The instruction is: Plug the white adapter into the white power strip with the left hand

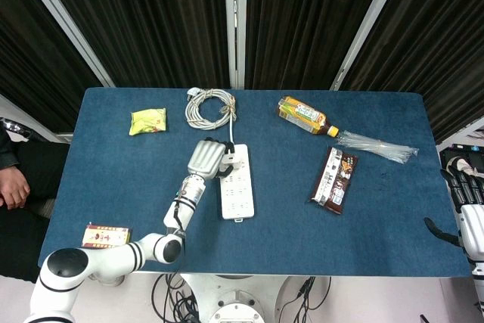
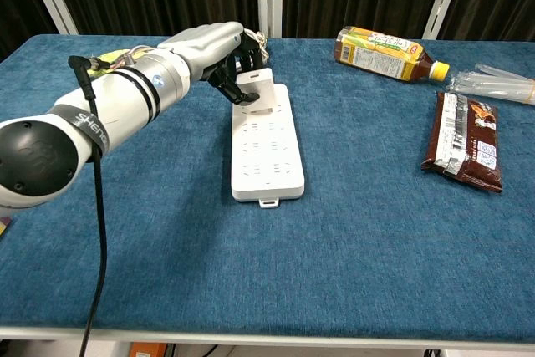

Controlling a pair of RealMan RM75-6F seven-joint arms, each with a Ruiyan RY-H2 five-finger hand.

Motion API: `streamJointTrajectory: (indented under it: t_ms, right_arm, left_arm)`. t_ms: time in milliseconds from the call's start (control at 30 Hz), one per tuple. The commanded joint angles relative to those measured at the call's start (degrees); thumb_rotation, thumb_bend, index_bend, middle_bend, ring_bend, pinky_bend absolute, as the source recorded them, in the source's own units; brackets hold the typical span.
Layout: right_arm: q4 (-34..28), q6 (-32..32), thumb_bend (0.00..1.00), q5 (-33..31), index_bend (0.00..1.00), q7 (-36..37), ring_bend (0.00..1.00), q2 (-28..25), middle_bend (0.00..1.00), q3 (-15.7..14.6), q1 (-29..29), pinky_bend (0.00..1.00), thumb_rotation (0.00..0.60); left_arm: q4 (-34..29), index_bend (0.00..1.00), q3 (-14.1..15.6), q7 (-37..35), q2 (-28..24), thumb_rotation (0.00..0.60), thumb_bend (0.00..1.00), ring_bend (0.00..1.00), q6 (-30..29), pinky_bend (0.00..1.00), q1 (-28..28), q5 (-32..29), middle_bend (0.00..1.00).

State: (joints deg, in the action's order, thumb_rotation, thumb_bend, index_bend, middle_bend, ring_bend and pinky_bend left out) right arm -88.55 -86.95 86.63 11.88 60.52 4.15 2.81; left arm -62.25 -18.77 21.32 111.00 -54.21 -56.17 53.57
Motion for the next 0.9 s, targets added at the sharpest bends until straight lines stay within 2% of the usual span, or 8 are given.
streamJointTrajectory:
  t_ms: [33, 600, 667, 733, 833, 900]
  right_arm:
    - [0.0, 0.0, 0.14, -0.1, 0.0, 0.0, 0.0, 0.1, 0.03, 0.0, -0.1, 0.0, 0.6]
    - [0.5, 0.1, 0.14, -0.2, 0.0, 0.5, 0.0, 0.2, 0.03, 0.1, -0.1, 0.0, 0.6]
    - [0.5, 0.1, 0.14, -0.1, 0.0, 0.5, 0.0, 0.2, 0.03, 0.1, -0.1, 0.0, 0.6]
    - [0.5, 0.0, 0.14, 0.0, 0.0, 0.6, 0.0, 0.2, 0.03, 0.1, -0.1, 0.0, 0.6]
    - [0.6, -0.2, 0.14, 0.0, 0.0, 0.7, 0.0, 0.2, 0.03, 0.0, -0.3, 0.0, 0.6]
    - [0.7, -0.3, 0.14, 0.1, 0.0, 1.0, 0.0, 0.3, 0.03, 0.0, -0.3, 0.0, 0.6]
  left_arm:
    - [0.6, 0.62, -0.1, 0.9, 0.4, 0.6, 0.48, 0.46, 0.4, 0.33, -0.5, -0.1, 0.64]
    - [1.1, 0.62, -0.2, 3.8, 0.5, 0.6, 0.48, 0.45, 1.7, 0.32, -0.3, -2.0, 0.63]
    - [0.4, 0.57, -0.1, 3.9, 0.1, 0.6, 0.48, 0.42, 2.1, 0.32, -0.2, -2.2, 0.59]
    - [-0.8, 0.48, 0.0, 4.4, -0.6, 0.6, 0.48, 0.37, 2.8, 0.32, -0.2, -2.6, 0.5]
    - [-2.6, 0.28, 0.1, 5.2, -1.5, 0.6, 0.46, 0.24, 3.0, 0.3, -0.1, -3.1, 0.33]
    - [-3.5, 0.22, 0.0, 5.6, -1.8, 0.6, 0.44, 0.19, 2.6, 0.29, -0.2, -3.0, 0.27]
